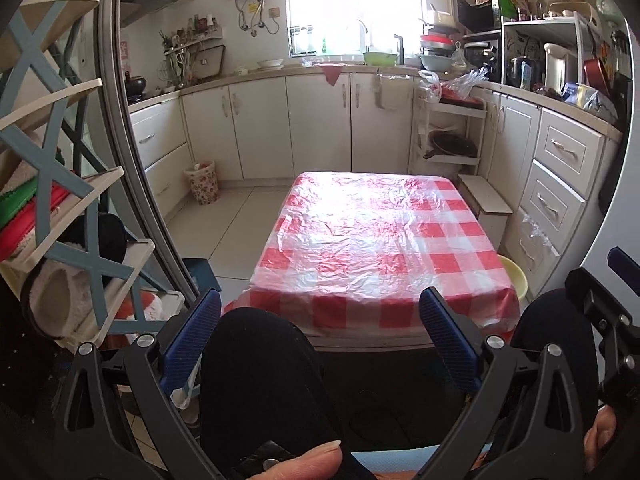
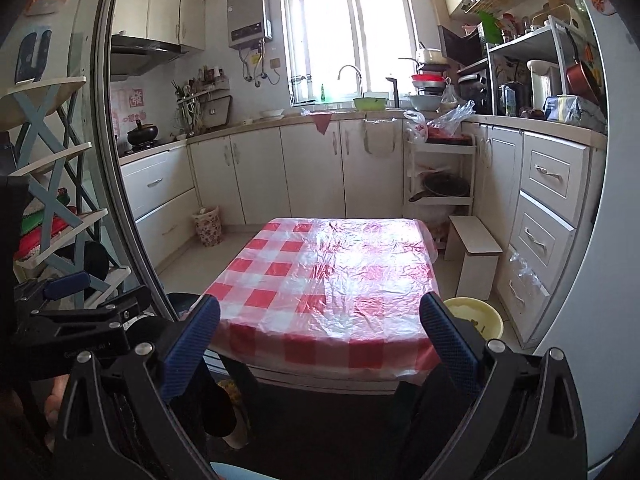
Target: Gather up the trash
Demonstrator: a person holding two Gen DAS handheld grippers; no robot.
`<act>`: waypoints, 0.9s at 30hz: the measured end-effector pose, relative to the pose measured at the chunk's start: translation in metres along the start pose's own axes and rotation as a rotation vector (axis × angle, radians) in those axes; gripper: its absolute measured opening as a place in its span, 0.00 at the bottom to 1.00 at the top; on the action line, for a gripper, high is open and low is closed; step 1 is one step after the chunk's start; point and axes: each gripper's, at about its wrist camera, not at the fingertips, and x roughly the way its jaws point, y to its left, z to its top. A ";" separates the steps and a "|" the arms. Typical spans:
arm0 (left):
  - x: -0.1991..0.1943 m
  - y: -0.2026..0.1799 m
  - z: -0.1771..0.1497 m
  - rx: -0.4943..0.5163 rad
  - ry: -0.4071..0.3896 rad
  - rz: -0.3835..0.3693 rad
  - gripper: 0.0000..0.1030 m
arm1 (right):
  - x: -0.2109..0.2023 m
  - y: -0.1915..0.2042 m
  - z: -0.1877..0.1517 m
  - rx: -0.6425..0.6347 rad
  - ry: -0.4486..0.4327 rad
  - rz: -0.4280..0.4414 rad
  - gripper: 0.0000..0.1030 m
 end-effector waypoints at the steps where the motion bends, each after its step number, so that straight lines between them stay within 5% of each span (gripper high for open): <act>1: -0.001 0.000 0.000 0.005 -0.006 0.004 0.93 | -0.001 0.000 0.000 -0.004 -0.003 -0.004 0.93; 27: 0.005 -0.006 -0.004 0.023 0.019 0.036 0.93 | -0.004 0.008 -0.006 -0.032 -0.019 -0.017 0.93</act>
